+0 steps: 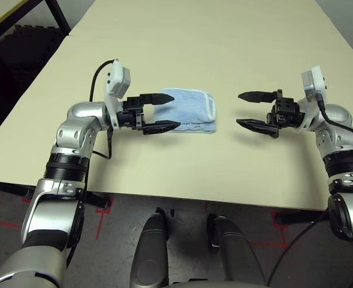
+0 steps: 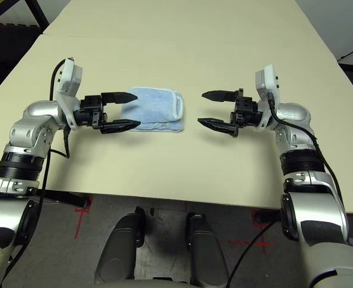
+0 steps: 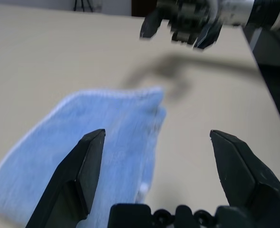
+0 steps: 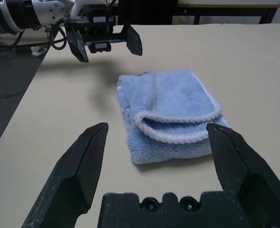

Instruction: Fold the towel and set it aside.

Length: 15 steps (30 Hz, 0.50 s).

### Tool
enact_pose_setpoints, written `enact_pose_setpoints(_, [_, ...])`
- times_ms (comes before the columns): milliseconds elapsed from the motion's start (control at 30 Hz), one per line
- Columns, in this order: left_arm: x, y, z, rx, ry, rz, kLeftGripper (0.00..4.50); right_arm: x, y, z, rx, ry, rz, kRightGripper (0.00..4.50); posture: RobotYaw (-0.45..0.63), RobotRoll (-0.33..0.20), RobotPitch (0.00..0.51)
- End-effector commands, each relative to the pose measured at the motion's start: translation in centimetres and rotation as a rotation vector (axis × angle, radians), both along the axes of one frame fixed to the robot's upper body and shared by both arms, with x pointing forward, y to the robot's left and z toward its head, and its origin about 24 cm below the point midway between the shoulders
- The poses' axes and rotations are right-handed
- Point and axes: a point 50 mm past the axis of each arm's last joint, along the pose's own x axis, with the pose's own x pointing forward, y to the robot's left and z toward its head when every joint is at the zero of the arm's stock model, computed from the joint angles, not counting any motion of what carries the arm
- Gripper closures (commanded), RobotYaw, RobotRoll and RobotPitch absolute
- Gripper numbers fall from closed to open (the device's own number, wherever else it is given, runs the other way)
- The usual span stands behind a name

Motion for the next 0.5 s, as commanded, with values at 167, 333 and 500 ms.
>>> enact_pose_setpoints(167, [-0.05,1.08,-1.09,0.032,-0.012,-0.012,0.0,-0.09,0.91,-1.31,-0.011,0.019,0.029,0.57,0.05,0.0,0.174])
enact_pose_setpoints(333, [-0.02,1.09,-0.93,0.041,-0.03,-0.025,0.0,0.03,1.22,-1.13,-0.013,0.004,0.044,2.41,0.06,0.0,0.174])
enact_pose_setpoints(500, [-0.06,0.92,-0.72,0.044,-0.043,-0.049,0.0,0.04,1.26,-1.04,-0.014,0.002,0.052,4.27,0.06,0.0,0.175])
